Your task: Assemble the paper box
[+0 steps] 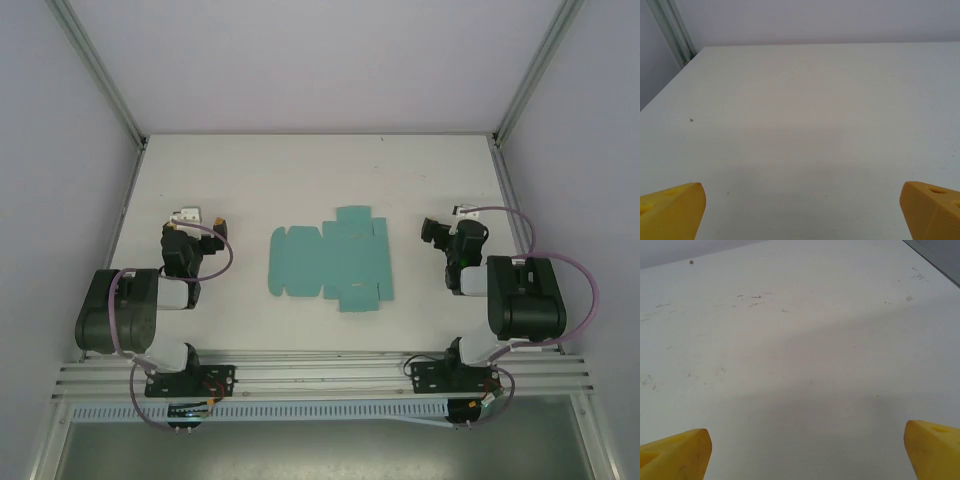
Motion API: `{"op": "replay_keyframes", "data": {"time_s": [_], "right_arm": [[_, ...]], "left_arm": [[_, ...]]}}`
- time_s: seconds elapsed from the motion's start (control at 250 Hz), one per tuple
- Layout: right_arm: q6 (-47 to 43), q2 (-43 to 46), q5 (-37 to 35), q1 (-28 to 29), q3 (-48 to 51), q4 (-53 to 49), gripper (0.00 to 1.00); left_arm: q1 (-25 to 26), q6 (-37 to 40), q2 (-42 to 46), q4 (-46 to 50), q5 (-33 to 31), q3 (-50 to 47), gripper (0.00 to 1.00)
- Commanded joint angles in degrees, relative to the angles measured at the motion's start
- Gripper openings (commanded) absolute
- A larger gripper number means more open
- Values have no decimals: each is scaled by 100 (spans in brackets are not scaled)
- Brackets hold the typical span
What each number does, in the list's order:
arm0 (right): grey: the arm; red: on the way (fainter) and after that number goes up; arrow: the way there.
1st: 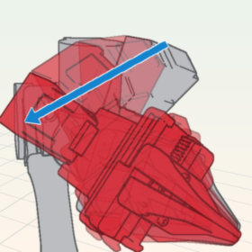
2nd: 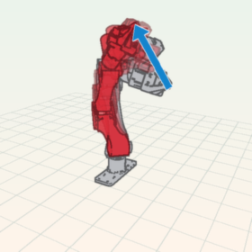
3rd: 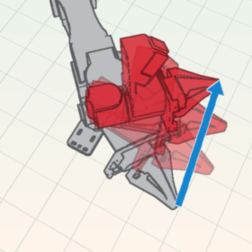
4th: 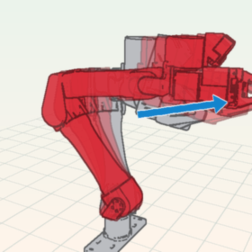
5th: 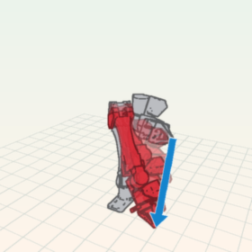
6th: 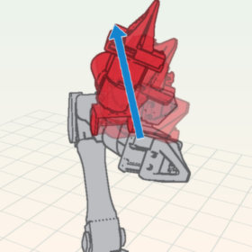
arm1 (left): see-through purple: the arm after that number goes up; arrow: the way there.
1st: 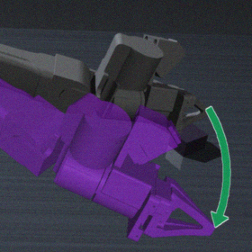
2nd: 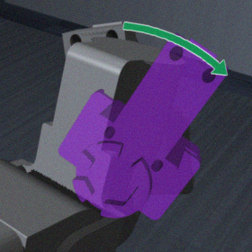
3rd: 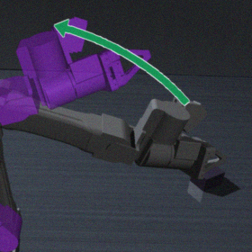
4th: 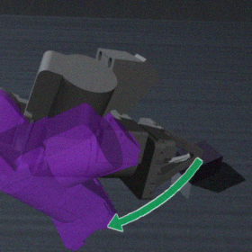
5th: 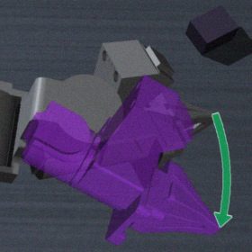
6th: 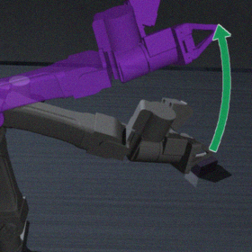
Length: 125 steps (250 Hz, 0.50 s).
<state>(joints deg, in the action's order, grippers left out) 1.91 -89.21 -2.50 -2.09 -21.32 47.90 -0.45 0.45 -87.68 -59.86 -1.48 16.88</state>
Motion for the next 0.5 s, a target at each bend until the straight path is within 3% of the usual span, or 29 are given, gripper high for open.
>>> {"op": "replay_keyframes", "data": {"time_s": [0.0,0.496], "right_arm": [[56,48,-33,43,-78,281,99],[59,40,-25,37,-81,281,99]], "left_arm": [[-26,17,50,-221,102,52,99],[-26,11,44,-193,110,72,99]]}}
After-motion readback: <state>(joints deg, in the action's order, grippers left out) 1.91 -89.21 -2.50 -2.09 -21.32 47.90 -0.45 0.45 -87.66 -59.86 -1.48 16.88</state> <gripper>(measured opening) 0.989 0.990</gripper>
